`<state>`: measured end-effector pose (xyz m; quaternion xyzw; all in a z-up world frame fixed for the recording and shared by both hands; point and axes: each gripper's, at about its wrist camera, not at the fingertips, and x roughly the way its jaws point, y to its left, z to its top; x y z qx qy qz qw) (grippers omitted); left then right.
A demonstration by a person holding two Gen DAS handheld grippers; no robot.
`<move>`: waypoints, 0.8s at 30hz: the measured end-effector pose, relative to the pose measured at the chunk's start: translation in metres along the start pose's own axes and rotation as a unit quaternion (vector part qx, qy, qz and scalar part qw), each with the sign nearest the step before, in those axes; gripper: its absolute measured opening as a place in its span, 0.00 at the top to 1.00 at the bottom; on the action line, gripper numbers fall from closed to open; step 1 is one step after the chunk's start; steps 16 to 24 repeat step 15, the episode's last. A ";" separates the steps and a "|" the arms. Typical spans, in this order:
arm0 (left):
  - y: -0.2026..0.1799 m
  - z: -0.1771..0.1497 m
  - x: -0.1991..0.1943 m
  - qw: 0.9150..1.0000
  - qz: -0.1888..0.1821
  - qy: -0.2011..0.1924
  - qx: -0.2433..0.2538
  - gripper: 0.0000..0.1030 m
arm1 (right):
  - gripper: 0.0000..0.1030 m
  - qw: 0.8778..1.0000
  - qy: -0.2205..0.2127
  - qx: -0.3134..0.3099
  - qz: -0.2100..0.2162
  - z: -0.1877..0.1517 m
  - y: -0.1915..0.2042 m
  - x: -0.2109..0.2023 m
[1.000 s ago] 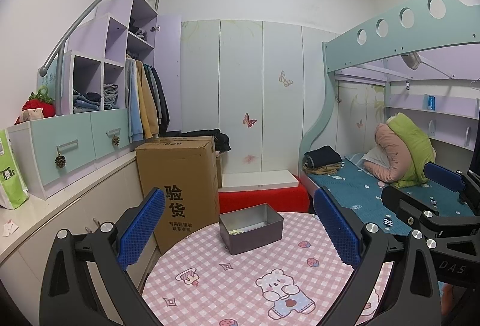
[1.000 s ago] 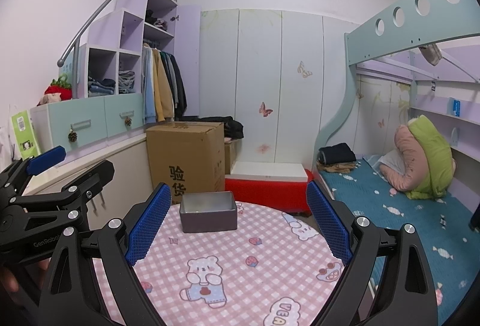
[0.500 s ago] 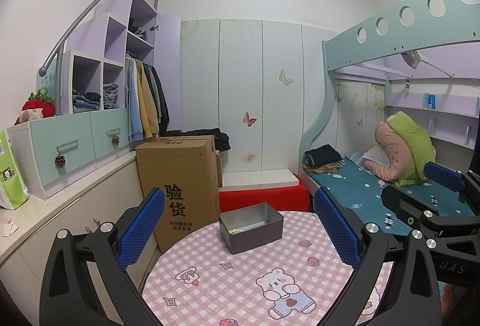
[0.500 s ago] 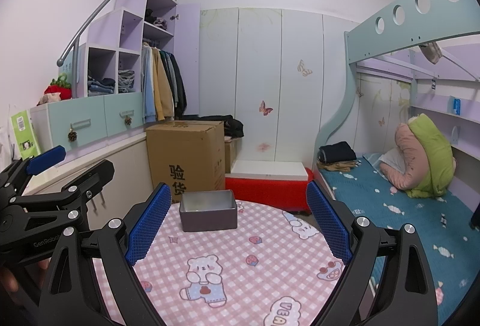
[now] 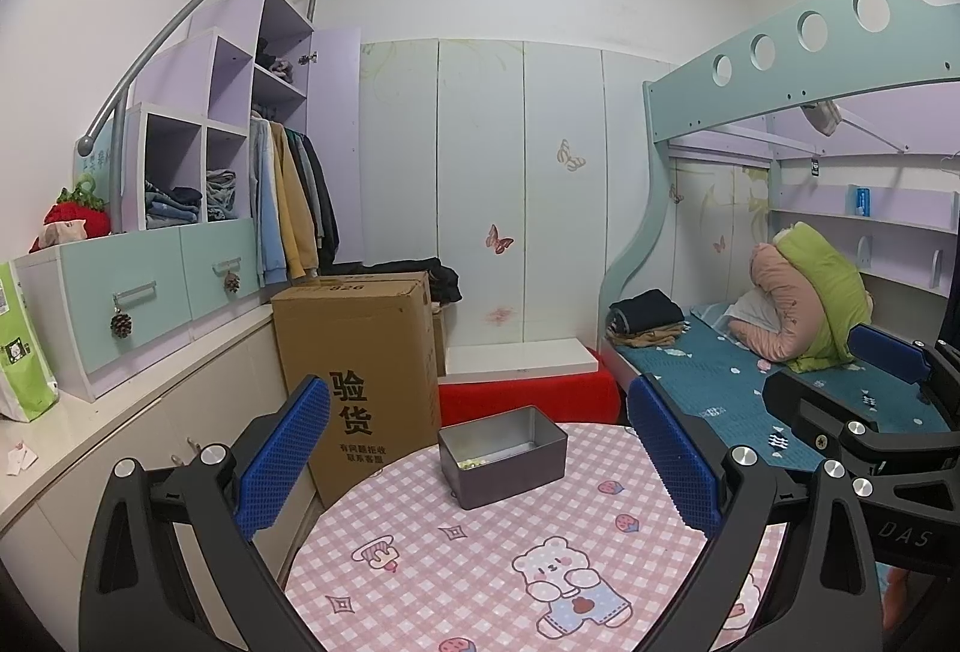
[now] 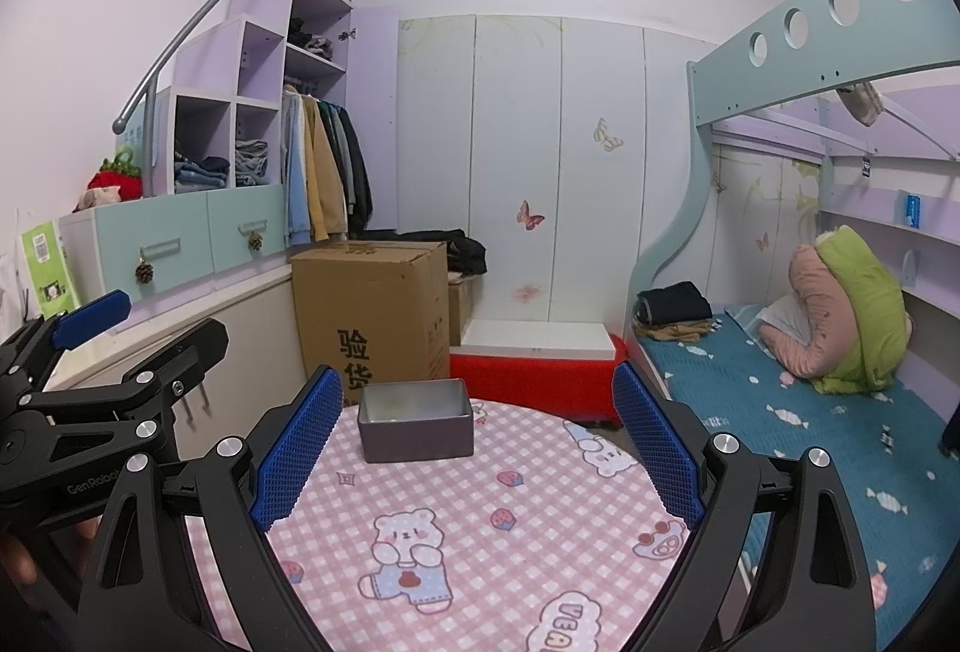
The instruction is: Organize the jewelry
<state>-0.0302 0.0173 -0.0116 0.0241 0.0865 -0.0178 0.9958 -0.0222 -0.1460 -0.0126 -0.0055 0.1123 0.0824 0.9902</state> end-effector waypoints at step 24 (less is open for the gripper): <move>-0.001 0.000 0.001 1.000 -0.006 0.004 -0.002 0.07 | 0.14 1.000 0.004 0.001 0.000 -0.006 0.000 0.003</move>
